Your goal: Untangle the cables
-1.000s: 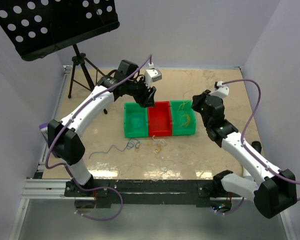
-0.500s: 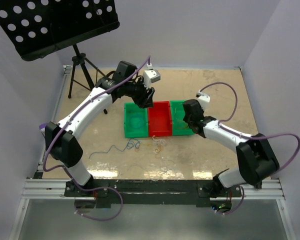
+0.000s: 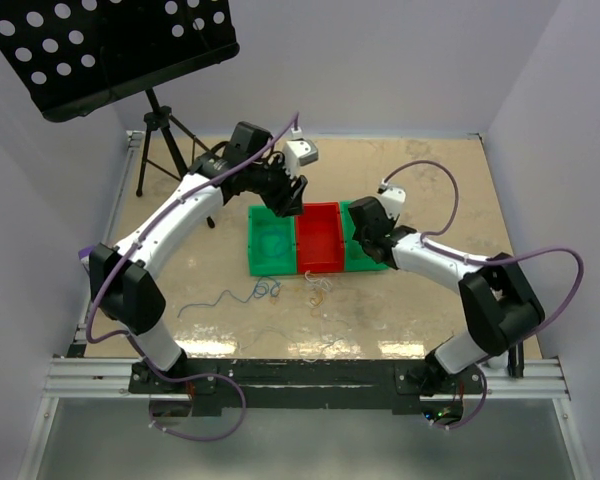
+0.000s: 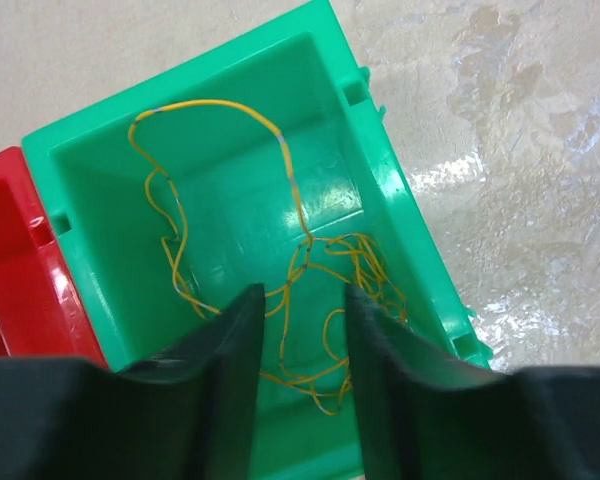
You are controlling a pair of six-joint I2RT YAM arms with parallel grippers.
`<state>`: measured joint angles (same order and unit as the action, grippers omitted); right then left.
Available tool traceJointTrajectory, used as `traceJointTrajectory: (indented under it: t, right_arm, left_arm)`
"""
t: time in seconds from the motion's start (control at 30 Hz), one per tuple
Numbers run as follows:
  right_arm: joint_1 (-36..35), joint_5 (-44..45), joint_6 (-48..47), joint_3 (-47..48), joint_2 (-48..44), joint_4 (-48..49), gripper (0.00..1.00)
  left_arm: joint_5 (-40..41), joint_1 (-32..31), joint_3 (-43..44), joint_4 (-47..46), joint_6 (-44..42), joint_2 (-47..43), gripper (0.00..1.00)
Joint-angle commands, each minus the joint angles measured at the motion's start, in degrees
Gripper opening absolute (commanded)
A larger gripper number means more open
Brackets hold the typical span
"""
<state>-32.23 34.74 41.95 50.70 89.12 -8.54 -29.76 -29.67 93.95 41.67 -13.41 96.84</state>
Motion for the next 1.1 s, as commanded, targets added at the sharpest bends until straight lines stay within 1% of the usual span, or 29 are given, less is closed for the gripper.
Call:
traceJointTrajectory:
  t: [0.0,0.17,0.33,0.43,0.5,0.6,0.7,0.83,0.87,0.97,1.07]
  right_arm:
    - [-0.6,-0.4,1.1,3.4,-4.9,-2.5,0.49]
    - [-1.2,-4.7,0.8,2.6,-13.0,-3.9,0.59]
    - [-3.8,-8.5,1.5,0.6,-22.1,-7.5,0.64]
    - [-7.0,-12.7,2.7,-3.2,-27.7,-8.2,0.64]
    - [-9.9,-16.4,3.1,-7.5,-30.9,-7.5,0.65]
    - [-15.7,-22.2,3.2,-13.2,-32.3,-4.8,0.67]
    - [-22.7,-23.6,4.8,-15.0,-29.4,-3.2,0.68]
    - [-30.4,-21.7,6.1,-13.3,-21.0,-3.2,0.68]
    - [-31.3,-21.4,6.3,-12.6,-18.9,-3.5,0.67]
    - [-35.2,-18.9,7.3,-10.2,-11.9,-5.1,0.63]
    - [-37.5,-16.8,8.5,-7.9,-7.8,-7.4,0.56]
  left_arm:
    - [-1.4,1.8,2.5,2.9,-3.0,-1.4,0.57]
    - [-4.4,2.9,2.4,8.6,-9.3,-1.7,0.57]
    - [-5.6,3.7,-4.2,11.6,-16.0,-4.6,0.57]
    - [-6.2,3.7,-8.2,11.9,-18.0,-6.4,0.57]
    - [-6.1,3.7,-9.7,11.8,-18.4,-7.2,0.57]
    - [-6.4,4.0,-10.5,11.4,-18.7,-7.7,0.57]
    - [-6.8,4.1,-9.8,11.2,-18.2,-7.4,0.56]
    - [-5.9,4.7,-8.3,10.0,-16.3,-6.8,0.56]
    - [-5.8,4.9,-8.3,9.7,-16.0,-6.8,0.56]
    - [-5.8,5.4,-8.3,9.5,-15.8,-6.7,0.56]
    - [-5.9,5.9,-8.5,9.5,-15.8,-7.0,0.57]
